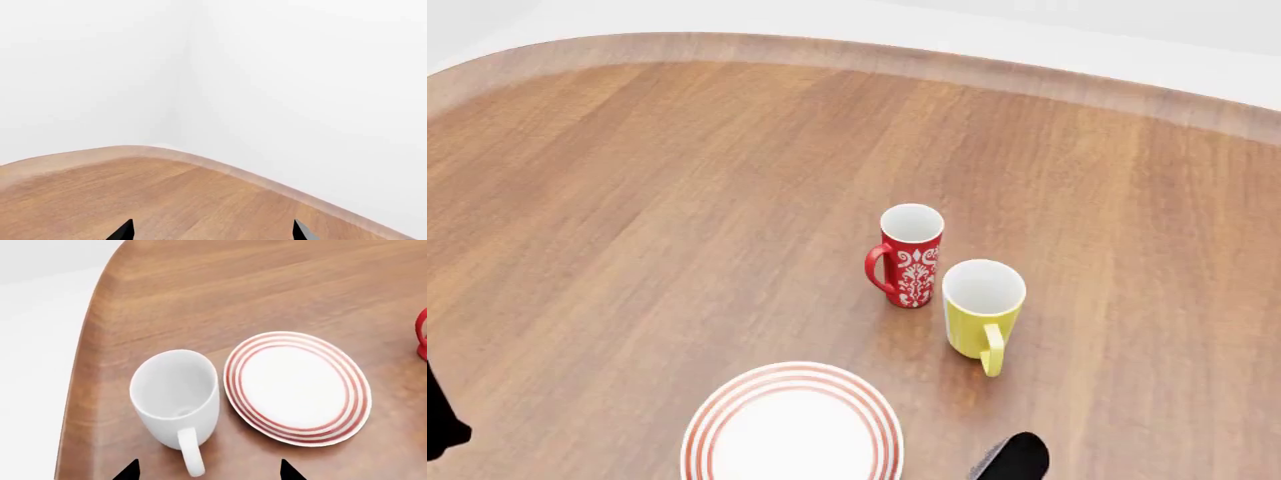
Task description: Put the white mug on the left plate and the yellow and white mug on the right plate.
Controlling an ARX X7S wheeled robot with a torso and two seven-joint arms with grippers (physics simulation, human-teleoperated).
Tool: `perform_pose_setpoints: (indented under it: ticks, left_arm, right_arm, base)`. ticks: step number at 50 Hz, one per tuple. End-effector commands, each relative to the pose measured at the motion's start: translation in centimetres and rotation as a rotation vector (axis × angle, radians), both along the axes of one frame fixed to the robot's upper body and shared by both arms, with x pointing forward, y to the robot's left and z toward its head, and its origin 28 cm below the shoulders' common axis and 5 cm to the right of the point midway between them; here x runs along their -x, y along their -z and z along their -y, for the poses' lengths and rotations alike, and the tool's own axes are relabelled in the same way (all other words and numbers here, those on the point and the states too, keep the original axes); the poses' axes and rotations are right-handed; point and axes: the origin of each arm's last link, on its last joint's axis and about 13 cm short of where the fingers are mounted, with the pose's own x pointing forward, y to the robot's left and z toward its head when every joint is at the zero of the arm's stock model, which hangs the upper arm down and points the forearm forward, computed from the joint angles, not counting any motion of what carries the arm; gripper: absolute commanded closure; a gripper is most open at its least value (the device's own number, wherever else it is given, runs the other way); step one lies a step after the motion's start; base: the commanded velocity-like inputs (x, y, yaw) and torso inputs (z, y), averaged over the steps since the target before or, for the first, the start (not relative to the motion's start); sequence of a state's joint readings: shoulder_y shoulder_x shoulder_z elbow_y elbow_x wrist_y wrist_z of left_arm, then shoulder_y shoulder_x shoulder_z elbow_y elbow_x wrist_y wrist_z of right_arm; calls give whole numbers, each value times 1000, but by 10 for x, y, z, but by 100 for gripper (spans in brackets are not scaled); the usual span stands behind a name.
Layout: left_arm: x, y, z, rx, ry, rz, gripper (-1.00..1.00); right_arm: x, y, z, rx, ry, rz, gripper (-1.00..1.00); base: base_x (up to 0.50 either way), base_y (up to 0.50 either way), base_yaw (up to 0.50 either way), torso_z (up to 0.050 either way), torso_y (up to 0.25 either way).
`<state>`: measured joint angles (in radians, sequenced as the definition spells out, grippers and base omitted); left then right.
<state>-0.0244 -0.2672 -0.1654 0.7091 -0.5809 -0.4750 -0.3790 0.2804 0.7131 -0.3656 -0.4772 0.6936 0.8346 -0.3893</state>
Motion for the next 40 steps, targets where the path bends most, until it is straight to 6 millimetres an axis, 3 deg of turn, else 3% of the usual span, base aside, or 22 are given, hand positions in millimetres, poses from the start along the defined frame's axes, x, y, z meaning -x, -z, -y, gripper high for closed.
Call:
perform_pose_setpoints:
  ticks: [1, 21, 40]
  left_arm:
    - [2, 1, 0, 1, 0, -3, -100]
    - [3, -2, 0, 6, -5, 3, -100]
    - [5, -3, 0, 6, -10, 7, -100]
  right_arm:
    - [-17, 2, -9, 23, -37, -18, -100]
    - [-20, 27, -18, 79, -96, -98, -100]
    - [-42, 19, -30, 114, -150, -92, -100]
  base:
    - [0, 0, 0, 0, 0]
    - [0, 0, 0, 0, 0]
    - [0, 0, 0, 0, 0]
